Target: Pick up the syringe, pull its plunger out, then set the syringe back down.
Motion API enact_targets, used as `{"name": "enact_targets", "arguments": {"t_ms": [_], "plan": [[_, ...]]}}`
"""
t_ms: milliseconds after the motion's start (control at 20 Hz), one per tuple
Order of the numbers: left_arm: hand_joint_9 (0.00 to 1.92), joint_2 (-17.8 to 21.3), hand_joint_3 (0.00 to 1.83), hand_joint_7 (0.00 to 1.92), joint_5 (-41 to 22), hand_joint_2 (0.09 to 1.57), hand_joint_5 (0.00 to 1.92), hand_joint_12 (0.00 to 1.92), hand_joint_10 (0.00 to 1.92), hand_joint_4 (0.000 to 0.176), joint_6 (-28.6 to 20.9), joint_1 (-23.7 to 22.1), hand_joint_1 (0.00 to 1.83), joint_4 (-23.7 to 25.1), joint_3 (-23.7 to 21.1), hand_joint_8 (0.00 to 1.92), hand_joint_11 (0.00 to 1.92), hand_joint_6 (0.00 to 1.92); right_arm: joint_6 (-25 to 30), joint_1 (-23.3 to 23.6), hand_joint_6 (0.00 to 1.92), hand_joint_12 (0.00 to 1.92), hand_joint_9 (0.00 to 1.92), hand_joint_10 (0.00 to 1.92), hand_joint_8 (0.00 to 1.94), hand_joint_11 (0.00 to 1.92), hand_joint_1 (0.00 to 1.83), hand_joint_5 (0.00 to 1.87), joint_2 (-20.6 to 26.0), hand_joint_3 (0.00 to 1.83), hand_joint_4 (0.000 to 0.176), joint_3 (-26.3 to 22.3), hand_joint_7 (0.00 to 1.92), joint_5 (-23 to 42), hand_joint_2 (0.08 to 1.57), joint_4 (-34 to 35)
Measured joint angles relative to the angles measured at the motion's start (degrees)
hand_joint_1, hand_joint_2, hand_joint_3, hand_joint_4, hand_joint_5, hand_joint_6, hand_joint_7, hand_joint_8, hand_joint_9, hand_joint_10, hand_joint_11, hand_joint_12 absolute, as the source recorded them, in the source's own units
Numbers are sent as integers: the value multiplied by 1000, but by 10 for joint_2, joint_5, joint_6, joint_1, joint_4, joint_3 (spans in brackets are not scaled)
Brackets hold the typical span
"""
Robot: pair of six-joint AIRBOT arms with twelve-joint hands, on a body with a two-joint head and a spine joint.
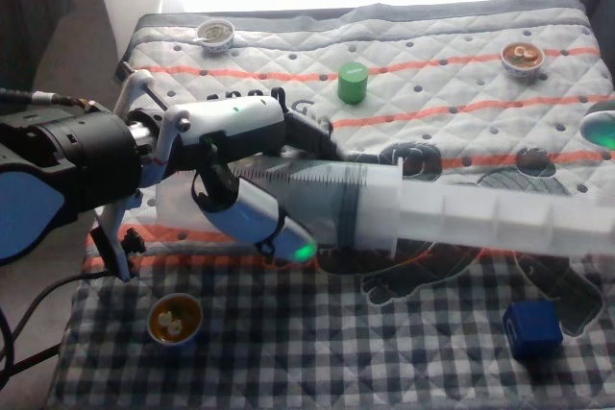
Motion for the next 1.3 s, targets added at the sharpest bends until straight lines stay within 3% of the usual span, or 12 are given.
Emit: {"name": "enact_targets", "arguments": {"t_ms": [250,400,450,500,600,700,750,850,900,1050,1150,1300], "plan": [[0,0,0,0,13,797,0,0,0,119,-2,1,871,-5,4,0,0,0,0,0,6,0,0,0,0,0,566,32,0,0,105,0,0,0,788,1],[0,1,0,0,17,796,0,0,0,118,-2,3,858,-8,2,0,0,0,0,0,2,0,0,0,0,0,582,24,0,0,104,0,0,0,799,0],[0,5,0,0,23,795,0,0,0,112,-2,6,846,-11,-4,0,0,0,0,0,2,0,0,0,0,0,580,25,0,2,104,0,0,0,802,0],[0,16,0,0,35,792,0,8,0,69,-2,12,851,-15,-18,0,16,0,0,0,3,0,0,0,0,0,576,26,0,3,103,0,0,1,805,0],[0,54,23,14,87,891,23,24,0,63,-2,33,488,-35,-63,5,39,8,0,-2,0,0,0,0,0,0,548,16,0,5,91,0,0,3,809,1],[142,104,0,143,169,1027,82,692,31,0,-2,47,365,-50,-110,8,1,14,0,-5,6,0,0,0,0,0,542,28,0,9,94,-2,0,7,819,5],[121,123,0,122,213,989,82,574,15,46,-5,52,367,-54,-126,6,0,7,0,-6,11,0,0,0,0,0,547,42,0,12,97,-3,0,9,825,3],[181,153,2,152,313,1046,155,1045,35,17,-21,66,426,-59,-151,4,0,17,0,-7,20,0,0,0,0,0,577,68,0,18,99,-4,0,12,843,-1],[201,160,0,177,358,1022,176,1042,32,47,-37,73,433,-58,-159,6,0,14,0,-7,25,0,0,0,0,0,574,82,0,24,95,-5,0,14,856,0],[284,165,3,290,431,1037,246,1046,29,9,-75,85,418,-53,-164,14,0,16,0,-12,36,0,0,0,6,0,664,207,0,22,88,-7,72,18,913,1],[354,169,5,388,485,1059,341,1206,37,20,-100,96,484,-54,-167,20,0,27,-5,-13,45,0,29,11,17,0,714,260,0,21,64,-10,118,14,929,2],[451,172,11,453,537,1168,353,1383,49,0,-116,105,429,-70,-168,11,19,9,-13,-13,38,9,63,21,19,18,718,267,0,15,38,-15,144,19,926,5]]}}
